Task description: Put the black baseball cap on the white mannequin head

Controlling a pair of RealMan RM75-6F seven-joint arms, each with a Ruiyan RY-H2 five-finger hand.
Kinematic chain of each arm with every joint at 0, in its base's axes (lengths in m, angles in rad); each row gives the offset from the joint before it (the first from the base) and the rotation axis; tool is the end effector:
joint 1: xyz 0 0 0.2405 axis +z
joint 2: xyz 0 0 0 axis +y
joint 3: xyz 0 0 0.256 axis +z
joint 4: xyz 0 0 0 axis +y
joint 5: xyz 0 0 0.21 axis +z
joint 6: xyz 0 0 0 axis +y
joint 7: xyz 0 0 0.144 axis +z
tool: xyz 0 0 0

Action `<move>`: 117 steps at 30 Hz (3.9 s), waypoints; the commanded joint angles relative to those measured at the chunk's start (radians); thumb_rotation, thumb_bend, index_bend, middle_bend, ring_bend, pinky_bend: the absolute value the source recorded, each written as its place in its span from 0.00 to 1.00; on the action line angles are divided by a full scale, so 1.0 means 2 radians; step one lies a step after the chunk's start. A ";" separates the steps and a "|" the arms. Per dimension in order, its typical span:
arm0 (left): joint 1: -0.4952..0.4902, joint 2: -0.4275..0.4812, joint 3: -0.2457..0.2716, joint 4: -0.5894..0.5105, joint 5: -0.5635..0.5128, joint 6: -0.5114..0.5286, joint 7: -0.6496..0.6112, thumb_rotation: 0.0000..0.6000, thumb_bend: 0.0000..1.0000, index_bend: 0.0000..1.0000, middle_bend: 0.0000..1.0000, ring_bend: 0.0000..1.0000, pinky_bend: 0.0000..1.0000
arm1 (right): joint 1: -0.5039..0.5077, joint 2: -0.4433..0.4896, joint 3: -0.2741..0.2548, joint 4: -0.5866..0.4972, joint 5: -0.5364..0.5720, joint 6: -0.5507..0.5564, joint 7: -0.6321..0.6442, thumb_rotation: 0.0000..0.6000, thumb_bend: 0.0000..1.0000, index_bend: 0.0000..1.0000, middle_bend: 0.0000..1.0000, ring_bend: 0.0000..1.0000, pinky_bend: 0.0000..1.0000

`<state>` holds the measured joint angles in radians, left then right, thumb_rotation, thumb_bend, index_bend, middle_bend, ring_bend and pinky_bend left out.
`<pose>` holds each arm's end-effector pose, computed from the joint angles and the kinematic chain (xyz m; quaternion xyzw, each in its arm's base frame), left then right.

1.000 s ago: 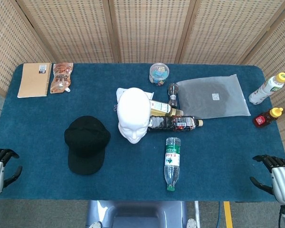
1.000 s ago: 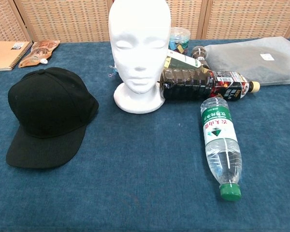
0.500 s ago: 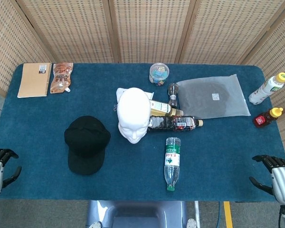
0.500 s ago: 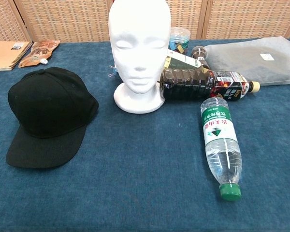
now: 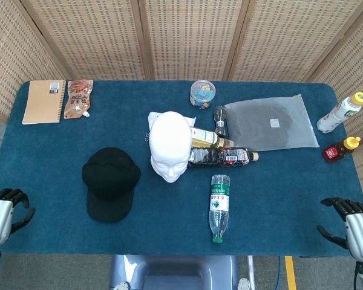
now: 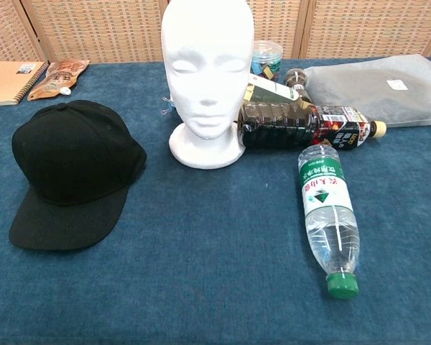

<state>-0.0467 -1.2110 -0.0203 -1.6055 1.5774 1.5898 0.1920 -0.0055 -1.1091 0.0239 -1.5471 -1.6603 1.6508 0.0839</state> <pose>-0.2966 0.1622 0.1367 -0.6117 -0.3291 -0.3820 0.6095 -0.3097 -0.1460 0.1761 0.5968 -0.3445 0.4358 0.5790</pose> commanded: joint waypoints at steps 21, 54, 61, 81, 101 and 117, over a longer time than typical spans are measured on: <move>-0.065 -0.122 0.029 0.038 0.011 -0.135 0.077 1.00 0.12 0.70 0.67 0.50 0.64 | -0.012 -0.001 -0.001 0.012 0.007 0.013 0.015 1.00 0.16 0.37 0.42 0.41 0.42; -0.090 -0.253 0.009 0.134 -0.015 -0.141 0.110 1.00 0.12 0.70 0.67 0.50 0.64 | -0.028 0.002 0.003 0.029 0.018 0.029 0.041 1.00 0.16 0.37 0.42 0.41 0.42; -0.099 -0.259 -0.007 0.130 0.000 -0.114 0.092 1.00 0.13 0.70 0.67 0.50 0.65 | -0.031 0.004 0.004 0.029 0.019 0.034 0.042 1.00 0.16 0.37 0.42 0.41 0.42; -0.189 -0.275 -0.128 0.144 -0.069 -0.152 0.067 1.00 0.13 0.70 0.66 0.49 0.65 | -0.037 0.016 0.009 0.011 0.018 0.043 0.023 1.00 0.16 0.37 0.42 0.41 0.42; -0.271 -0.337 -0.149 0.314 -0.112 -0.206 -0.001 1.00 0.21 0.62 0.48 0.35 0.51 | -0.040 0.028 0.013 -0.013 0.019 0.046 0.002 1.00 0.16 0.37 0.42 0.41 0.43; -0.282 -0.319 -0.131 0.351 -0.102 -0.200 -0.075 1.00 0.50 0.68 0.47 0.43 0.73 | -0.040 0.028 0.013 -0.016 0.012 0.048 0.000 1.00 0.16 0.37 0.42 0.42 0.43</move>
<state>-0.6132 -1.8567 -0.2872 -0.9049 1.3664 1.1792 0.0524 -0.0854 -1.0523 0.0501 -1.5786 -1.6365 1.7475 0.0848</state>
